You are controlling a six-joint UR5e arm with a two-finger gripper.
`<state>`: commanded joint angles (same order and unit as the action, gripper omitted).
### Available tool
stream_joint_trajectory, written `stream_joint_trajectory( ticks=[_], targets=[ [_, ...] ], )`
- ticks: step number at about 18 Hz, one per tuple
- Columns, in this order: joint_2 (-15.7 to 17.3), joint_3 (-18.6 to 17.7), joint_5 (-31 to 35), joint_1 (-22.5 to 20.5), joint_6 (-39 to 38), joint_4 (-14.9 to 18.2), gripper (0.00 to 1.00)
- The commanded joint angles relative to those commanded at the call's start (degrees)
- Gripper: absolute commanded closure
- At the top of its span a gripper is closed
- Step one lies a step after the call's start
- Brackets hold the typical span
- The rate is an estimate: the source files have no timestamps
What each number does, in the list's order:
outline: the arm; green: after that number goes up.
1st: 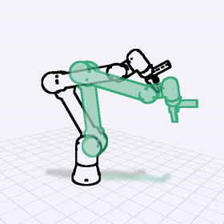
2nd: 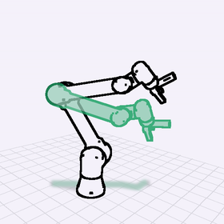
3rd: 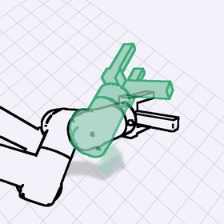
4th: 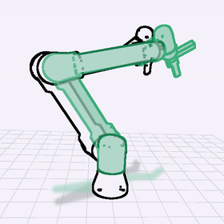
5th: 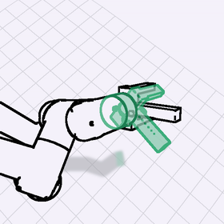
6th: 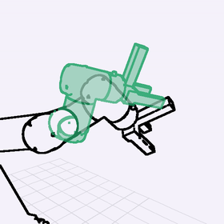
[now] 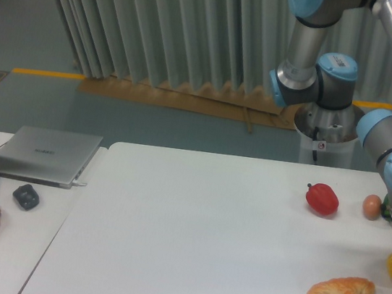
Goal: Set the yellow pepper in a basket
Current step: 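Close the gripper around the yellow bell pepper, then lift the yellow pepper and carry it away past the green pepper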
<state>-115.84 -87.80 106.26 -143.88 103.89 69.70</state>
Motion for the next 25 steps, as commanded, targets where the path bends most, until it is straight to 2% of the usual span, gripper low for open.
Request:
stream_joint_trajectory(
  ticks=[6,9,15,20,25],
  targets=[
    [-0.88,-0.35,0.61,0.09,-0.79,-0.44,0.02],
    [-0.88,-0.26,0.62,0.09,-1.58,-0.44,0.43],
    [0.43,-0.17,0.70,0.09,-1.49,0.35,0.45],
    [3.86,0.00,-0.61,0.18,-1.58,5.35,0.44],
    [6.67,-0.18,-5.62,0.00,-1.93,8.61,0.44]
  ],
)
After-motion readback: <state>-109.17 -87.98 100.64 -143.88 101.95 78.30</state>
